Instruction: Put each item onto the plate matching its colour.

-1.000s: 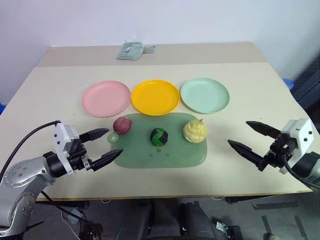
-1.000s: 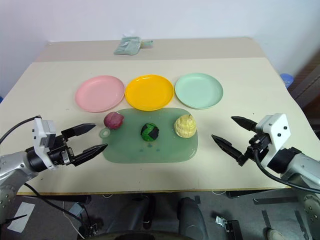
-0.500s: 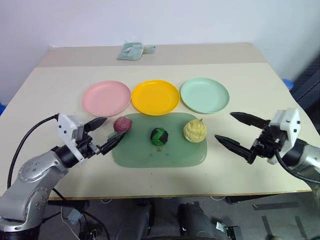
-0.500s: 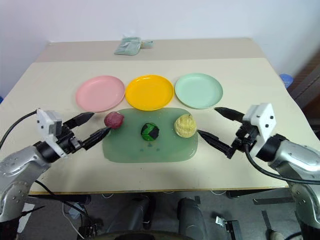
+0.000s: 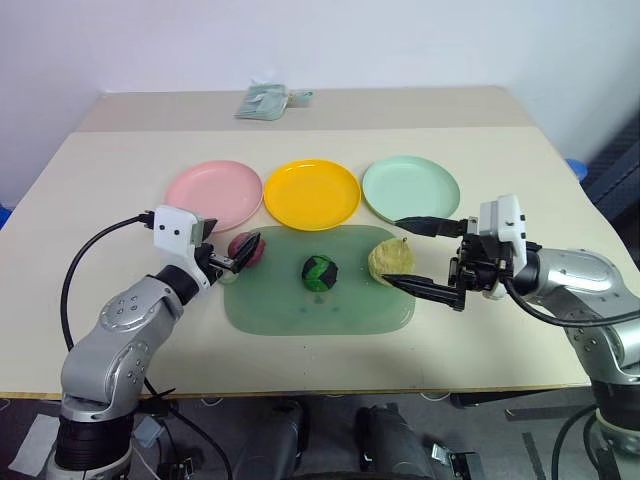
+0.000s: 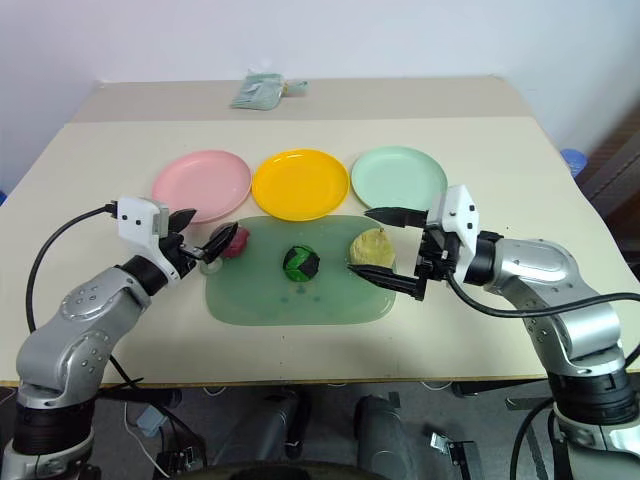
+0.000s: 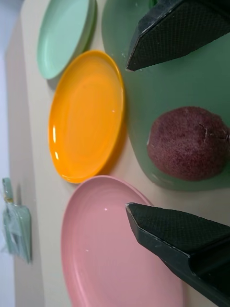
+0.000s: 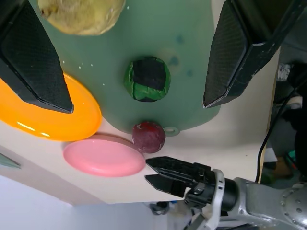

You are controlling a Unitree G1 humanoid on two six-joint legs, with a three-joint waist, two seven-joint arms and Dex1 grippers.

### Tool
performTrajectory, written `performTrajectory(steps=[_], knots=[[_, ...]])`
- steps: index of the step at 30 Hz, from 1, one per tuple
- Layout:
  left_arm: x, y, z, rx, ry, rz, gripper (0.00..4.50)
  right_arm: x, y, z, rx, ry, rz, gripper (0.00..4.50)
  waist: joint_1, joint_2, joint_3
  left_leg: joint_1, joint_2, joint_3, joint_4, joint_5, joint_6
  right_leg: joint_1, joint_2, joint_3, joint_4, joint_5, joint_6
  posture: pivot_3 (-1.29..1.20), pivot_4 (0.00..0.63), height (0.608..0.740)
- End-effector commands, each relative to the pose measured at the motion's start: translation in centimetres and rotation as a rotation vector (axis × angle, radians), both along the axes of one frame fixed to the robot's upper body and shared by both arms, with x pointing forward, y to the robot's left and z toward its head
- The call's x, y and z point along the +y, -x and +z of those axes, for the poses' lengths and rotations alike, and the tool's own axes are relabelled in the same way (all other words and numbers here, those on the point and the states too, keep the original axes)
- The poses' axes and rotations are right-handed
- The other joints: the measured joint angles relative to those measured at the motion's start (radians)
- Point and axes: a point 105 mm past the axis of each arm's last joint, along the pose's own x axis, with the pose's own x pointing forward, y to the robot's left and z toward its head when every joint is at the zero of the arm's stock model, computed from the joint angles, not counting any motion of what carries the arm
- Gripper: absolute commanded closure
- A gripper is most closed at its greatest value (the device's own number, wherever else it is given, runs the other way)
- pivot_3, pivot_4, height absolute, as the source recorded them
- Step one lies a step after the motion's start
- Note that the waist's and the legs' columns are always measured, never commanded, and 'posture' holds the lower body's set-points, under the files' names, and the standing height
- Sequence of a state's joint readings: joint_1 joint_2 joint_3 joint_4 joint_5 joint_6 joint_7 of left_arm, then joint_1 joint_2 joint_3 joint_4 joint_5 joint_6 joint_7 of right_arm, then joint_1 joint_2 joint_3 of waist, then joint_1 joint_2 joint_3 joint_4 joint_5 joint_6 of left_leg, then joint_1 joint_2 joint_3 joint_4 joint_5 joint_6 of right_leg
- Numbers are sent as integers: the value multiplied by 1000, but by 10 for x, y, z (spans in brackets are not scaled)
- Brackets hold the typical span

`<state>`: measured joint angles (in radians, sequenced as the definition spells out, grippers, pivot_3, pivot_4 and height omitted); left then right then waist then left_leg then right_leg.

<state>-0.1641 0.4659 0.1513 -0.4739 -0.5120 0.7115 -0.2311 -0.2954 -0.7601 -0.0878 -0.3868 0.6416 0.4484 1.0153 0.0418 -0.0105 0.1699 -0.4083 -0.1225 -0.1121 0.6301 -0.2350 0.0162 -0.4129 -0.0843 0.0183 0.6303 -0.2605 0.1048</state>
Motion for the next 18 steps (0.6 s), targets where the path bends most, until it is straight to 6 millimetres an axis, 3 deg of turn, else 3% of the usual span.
performTrajectory(steps=[1,5,8,10,11,18], knots=[[-4,-5,-10,37,-47,26,0,4,2,10,-58,-12,20,94,0,0,0,0,0,0,0,0,0,0,0,0,0,0,0,0,150,740],[-7,-9,-28,103,-71,56,0,2,0,6,-63,-15,9,94,-1,0,0,0,0,0,0,0,0,0,0,0,0,1,1,0,150,740],[-14,-10,-32,114,-51,28,858,1,-1,5,-67,-18,2,0,-1,0,0,0,0,0,0,0,0,0,0,0,0,1,1,0,150,740],[-16,-12,-32,95,-46,30,1963,0,0,4,-70,-19,-4,0,-1,0,0,0,0,0,0,0,0,0,0,0,0,1,1,0,150,740],[-16,-14,-31,85,-42,37,2182,-1,1,4,-70,-19,-7,0,-1,0,0,0,0,0,0,0,0,0,0,0,0,1,1,0,150,740],[-6,-31,-2,-24,64,110,2182,2,4,6,-79,-20,-20,0,0,0,0,0,0,0,1,0,0,0,0,0,0,1,1,0,150,740]])
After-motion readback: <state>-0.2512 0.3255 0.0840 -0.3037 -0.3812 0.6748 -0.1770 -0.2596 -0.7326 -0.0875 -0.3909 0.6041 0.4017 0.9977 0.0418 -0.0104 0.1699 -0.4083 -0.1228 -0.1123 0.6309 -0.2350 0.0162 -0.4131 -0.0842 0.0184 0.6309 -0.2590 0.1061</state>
